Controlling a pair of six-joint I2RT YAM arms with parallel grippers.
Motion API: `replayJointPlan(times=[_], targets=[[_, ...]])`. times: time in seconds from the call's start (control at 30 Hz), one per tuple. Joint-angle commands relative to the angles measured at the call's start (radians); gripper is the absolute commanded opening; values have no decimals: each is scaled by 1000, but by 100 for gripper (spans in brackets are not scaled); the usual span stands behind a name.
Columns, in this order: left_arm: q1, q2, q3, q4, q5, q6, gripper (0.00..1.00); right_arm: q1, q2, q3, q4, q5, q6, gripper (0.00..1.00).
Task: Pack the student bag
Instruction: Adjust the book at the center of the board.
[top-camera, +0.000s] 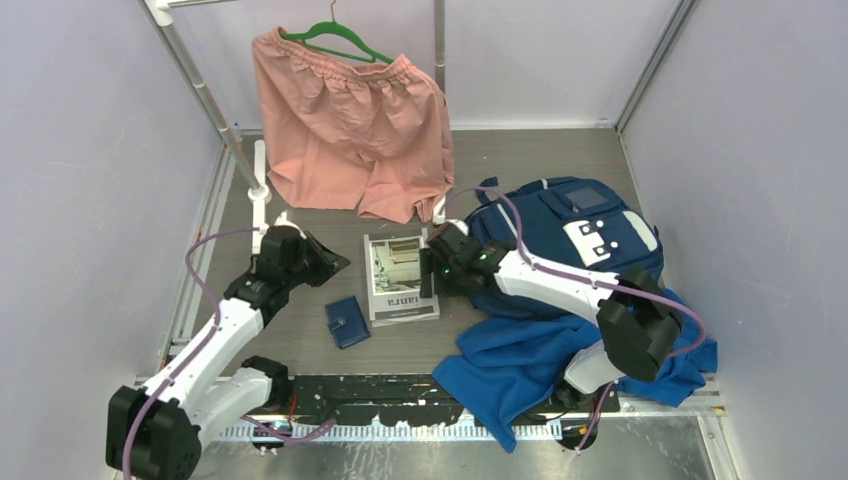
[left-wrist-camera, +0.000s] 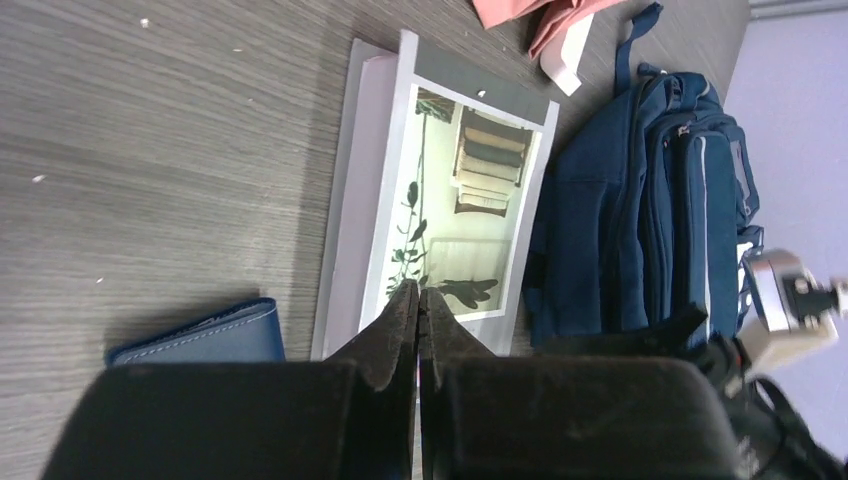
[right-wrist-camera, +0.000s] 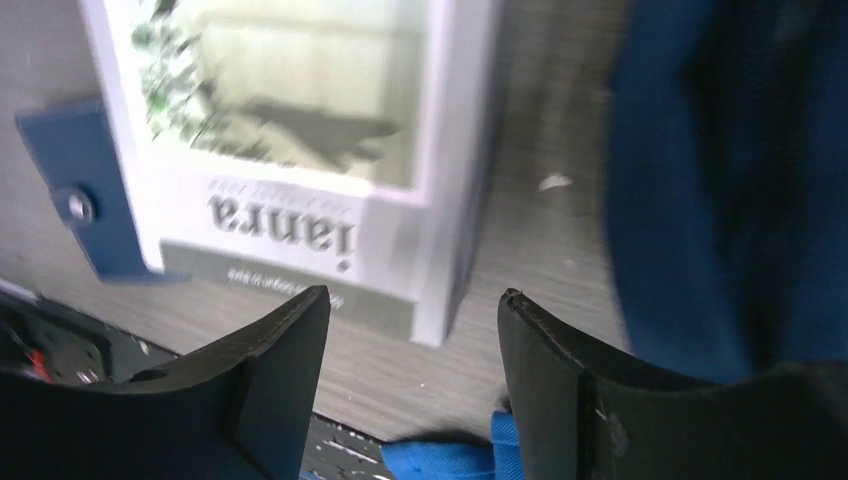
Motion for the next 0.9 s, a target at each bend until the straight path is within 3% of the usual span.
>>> replayJointPlan(times=[0.0,0.17,0.27,0.47,0.57,0.73,0.87], targets=[[-5,-59,-41,-26,-64,-27,6,152,23,89,-58,147,-136,68],[-5,36,54,-86,-51,44,36,181,120,178,-112,303,-81,71],[-5,108,119,-97,-52,75,49,104,153,219,-104,309,-66,77],[12,242,276,-175,-79,148,55,-117,261,312,23,-29,-153,86],[42,232,286,-204,-54,187,60,-165,397,434,-18,-167,-183,88],[106,140,242,-297,-64,233,61,-164,530,616,-29,-278,-186,88],[165,50,188,-301,-60,243,70,-111,677,871,-117,-348,-233,88]])
